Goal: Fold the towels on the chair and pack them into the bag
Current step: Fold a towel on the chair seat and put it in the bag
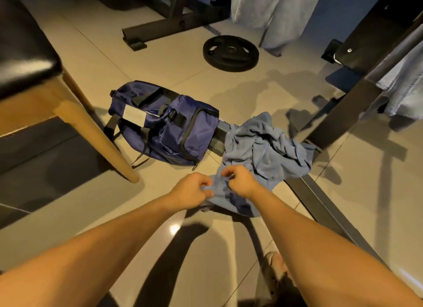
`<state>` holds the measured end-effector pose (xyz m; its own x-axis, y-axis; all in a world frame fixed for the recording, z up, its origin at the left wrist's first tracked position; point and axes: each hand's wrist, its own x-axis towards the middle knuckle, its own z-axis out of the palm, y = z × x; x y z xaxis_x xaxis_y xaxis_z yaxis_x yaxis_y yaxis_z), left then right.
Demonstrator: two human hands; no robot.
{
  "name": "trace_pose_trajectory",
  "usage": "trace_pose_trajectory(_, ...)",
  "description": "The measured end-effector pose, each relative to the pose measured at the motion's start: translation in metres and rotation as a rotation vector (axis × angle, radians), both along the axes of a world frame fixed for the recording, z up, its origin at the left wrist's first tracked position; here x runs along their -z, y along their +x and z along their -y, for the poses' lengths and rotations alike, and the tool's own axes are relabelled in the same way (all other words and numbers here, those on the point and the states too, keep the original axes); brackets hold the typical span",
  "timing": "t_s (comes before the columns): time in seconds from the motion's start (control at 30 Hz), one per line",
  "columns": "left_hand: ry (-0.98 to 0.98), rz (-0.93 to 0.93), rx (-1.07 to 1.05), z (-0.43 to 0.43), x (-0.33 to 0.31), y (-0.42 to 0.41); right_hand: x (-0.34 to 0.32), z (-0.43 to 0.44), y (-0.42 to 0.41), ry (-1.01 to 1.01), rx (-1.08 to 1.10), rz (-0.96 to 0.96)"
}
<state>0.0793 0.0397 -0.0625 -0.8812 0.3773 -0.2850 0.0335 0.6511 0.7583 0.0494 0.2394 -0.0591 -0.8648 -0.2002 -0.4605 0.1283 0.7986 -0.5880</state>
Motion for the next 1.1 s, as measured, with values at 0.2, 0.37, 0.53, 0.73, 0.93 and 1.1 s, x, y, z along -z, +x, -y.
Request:
trace_pose_trajectory(0.2,0.045,-0.135,0.018,0.012,-0.113,-0.015,-0.134,0.029,-0.030,-0.078,-0.273,0.165)
trace_pose_trajectory(0.37,0.013,-0.222,-0.134,0.035,-0.209,-0.017,-0.226,0.017,-0.040,-0.084,-0.278,0.055)
trace_pose_trajectory(0.53,0.115,-0.245,-0.298,0.063,-0.314,0.007,-0.314,0.027,-0.032,-0.302,-0.284,-0.163)
trace_pose_trajectory(0.73,0.222,-0.358,-0.532,0.115,-0.399,0.036,-0.376,0.050,-0.018,-0.484,-0.279,-0.271)
trace_pose_trajectory(0.93,0.310,-0.382,-0.783,0.176,-0.424,0.052,-0.389,0.048,-0.025,-0.489,-0.175,-0.270)
trace_pose_trajectory(1.1,0.407,-0.315,-0.976,0.227,-0.425,0.063,-0.408,0.071,-0.029,-0.544,-0.161,-0.219)
